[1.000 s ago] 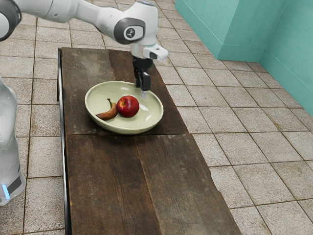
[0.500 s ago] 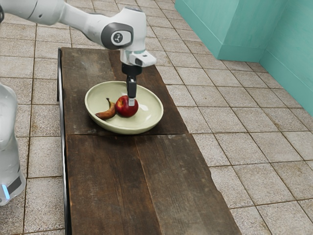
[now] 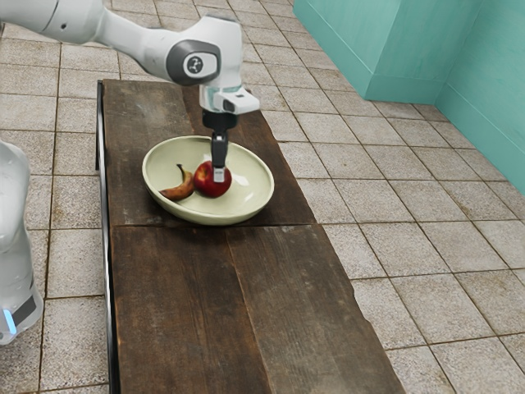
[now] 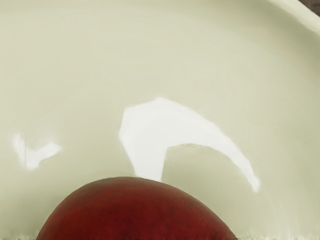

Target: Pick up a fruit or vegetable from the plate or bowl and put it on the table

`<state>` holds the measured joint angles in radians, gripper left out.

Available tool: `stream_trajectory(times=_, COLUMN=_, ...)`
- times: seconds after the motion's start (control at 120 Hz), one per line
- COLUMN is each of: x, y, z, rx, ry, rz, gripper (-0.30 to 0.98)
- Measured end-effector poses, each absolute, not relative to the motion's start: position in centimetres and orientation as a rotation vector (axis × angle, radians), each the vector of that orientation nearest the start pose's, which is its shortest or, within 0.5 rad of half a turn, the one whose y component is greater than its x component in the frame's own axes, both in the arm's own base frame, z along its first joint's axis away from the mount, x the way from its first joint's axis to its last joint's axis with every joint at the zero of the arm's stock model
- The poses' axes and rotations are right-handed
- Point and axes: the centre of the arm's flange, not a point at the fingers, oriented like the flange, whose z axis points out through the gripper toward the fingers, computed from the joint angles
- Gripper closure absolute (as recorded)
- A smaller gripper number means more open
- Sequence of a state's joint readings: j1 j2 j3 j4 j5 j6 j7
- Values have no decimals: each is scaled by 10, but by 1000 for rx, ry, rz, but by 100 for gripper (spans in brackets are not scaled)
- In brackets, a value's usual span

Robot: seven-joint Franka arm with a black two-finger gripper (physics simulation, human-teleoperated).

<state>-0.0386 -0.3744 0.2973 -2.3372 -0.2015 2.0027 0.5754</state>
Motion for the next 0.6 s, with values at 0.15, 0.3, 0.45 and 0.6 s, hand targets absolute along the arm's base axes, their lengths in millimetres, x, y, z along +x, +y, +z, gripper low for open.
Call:
stream_trajectory(times=0.15, x=432, y=100, z=469, rx=-3379, ry=454, rz=-209, gripper=0)
stream_trajectory(times=0.3, x=422, y=100, z=448, rx=-3409, ry=429, rz=-181, gripper=0)
stream_trajectory(times=0.45, x=420, y=102, z=441, rx=-3425, ry=405, rz=-189, gripper=6)
stream_trajectory(times=0.6, x=424, y=101, z=461, rx=-3395, ry=396, rz=-319, gripper=32)
